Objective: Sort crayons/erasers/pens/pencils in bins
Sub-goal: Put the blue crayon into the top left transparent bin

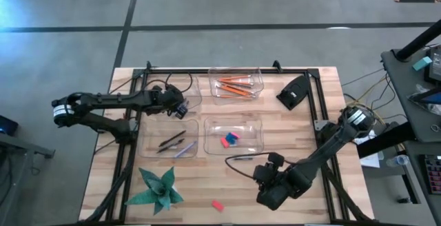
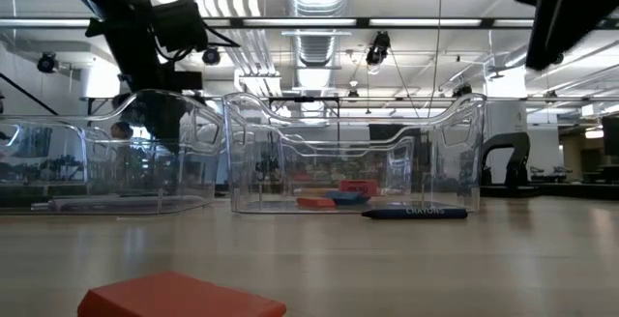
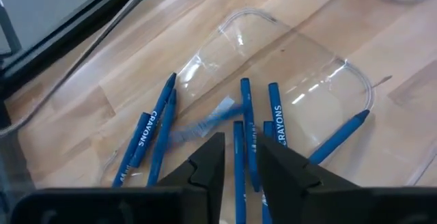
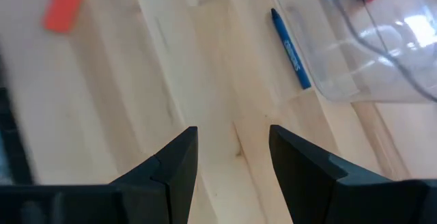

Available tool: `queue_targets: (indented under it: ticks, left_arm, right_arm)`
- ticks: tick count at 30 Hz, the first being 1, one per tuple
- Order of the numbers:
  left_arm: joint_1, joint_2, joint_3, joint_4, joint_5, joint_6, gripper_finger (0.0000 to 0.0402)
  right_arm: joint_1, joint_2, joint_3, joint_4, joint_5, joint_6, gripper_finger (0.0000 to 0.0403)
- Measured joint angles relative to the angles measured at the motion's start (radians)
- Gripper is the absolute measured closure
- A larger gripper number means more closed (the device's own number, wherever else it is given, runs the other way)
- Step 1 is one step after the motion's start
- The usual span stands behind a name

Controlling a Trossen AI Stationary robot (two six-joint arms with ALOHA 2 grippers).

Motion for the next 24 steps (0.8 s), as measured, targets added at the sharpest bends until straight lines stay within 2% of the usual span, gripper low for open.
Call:
queue_targets:
  ticks: [4,9,13,19,24]
  left_arm:
    - [0.0,-0.001,0.014,-0.001,0.035,-0.077,0.0323]
    - [-0.008,-0.045,0.087,0.011,0.125,-0.145,0.0322]
    - [-0.038,-0.131,0.155,0.076,0.149,-0.145,0.0322]
    - [-0.105,-0.281,0.192,0.312,0.162,-0.137,0.0322]
    - [-0.149,-0.345,0.193,0.386,0.161,-0.143,0.0322]
  right_arm:
    - [-0.012,0.064,-0.002,0.001,0.006,-0.008,0.0232]
    - [-0.035,0.115,-0.002,0.0,0.165,-0.027,0.0232]
    - [-0.067,0.129,-0.007,0.004,0.184,-0.07,0.0232]
    - [-0.107,0.176,-0.02,0.134,0.184,-0.301,0.0232]
    - [-0.146,0.212,-0.028,0.154,0.219,-0.452,0.0232]
